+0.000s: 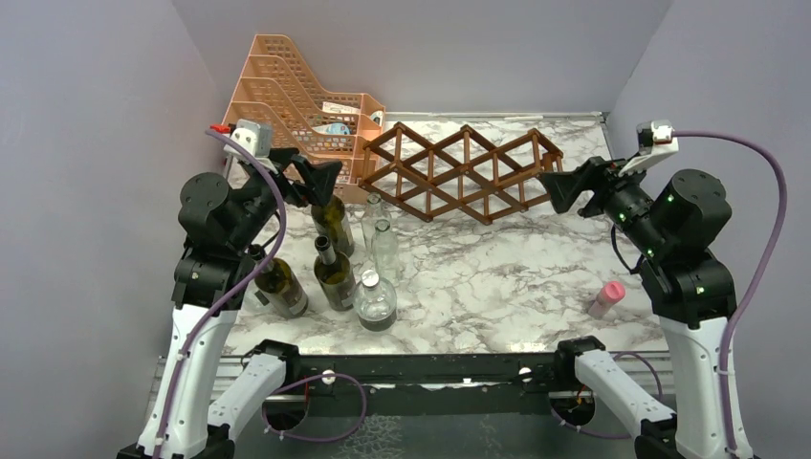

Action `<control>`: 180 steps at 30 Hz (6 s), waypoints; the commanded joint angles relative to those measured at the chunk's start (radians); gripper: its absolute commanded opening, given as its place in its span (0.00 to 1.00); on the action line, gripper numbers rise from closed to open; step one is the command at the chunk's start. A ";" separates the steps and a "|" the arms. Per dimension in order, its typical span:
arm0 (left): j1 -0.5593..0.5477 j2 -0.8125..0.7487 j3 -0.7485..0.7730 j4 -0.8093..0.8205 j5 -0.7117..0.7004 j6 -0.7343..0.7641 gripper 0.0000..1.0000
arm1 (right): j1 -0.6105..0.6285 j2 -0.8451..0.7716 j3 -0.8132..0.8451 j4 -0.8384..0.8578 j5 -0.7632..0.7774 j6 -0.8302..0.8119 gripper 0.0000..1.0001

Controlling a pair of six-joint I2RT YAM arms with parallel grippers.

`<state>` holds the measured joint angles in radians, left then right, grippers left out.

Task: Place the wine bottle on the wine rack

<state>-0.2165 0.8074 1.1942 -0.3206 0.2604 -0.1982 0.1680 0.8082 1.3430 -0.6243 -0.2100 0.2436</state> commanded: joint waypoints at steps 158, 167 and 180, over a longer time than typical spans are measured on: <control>-0.594 0.357 -0.197 0.470 0.344 0.917 0.00 | 0.896 0.068 0.174 -0.115 0.483 0.070 0.76; -0.595 0.368 -0.116 0.485 0.258 1.330 0.00 | 0.896 0.157 0.289 -0.282 0.581 0.114 0.76; -0.604 0.352 -0.107 0.428 0.215 1.727 0.00 | 0.896 0.361 0.375 -0.289 0.746 0.115 0.76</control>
<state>-0.8139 1.1839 1.0370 0.0990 0.4992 1.3613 1.0637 1.1210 1.6844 -0.8955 0.4557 0.3492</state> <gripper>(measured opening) 0.609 0.762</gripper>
